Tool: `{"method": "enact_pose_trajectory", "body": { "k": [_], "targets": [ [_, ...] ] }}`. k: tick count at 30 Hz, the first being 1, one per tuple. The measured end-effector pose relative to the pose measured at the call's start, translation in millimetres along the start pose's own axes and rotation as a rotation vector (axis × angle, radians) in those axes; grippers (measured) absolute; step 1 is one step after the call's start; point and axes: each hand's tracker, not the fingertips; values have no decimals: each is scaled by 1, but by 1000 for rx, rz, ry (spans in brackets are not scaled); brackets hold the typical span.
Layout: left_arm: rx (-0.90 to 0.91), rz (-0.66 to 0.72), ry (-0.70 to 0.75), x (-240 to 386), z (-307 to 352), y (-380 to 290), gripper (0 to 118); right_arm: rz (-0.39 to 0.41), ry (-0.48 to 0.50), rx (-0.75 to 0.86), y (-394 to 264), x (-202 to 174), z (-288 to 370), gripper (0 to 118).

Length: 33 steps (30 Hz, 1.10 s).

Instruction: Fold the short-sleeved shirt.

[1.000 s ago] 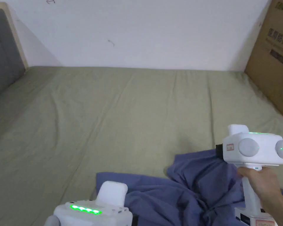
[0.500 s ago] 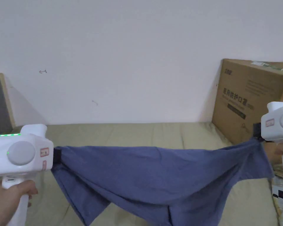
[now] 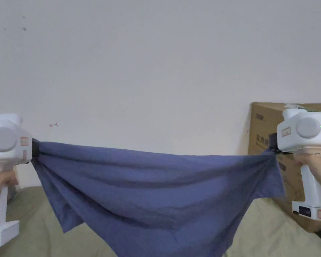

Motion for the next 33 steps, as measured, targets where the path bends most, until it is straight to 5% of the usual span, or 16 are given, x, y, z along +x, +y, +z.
{"method": "enact_pose_trajectory", "body": {
  "k": [10, 17, 26, 31, 33],
  "targets": [
    [55, -1, 32, -9, -75, 62, 7, -32, 34, 44, 64, -38, -66, 5],
    [97, 6, 50, -8, -107, 44, 7, -23, 34, 46, 52, -46, -98, 5],
    [-107, -17, 104, -19, -158, -107, 7, -30, 62, -252, -90, -48, -169, 5],
    [-252, -31, 117, -37, -143, -199, 7, 43, 59, -422, -195, -48, -177, 5],
    [-298, -16, 129, -45, -127, -239, 7, 15, 65, -493, -241, -35, -179, 5]
  ]
}}
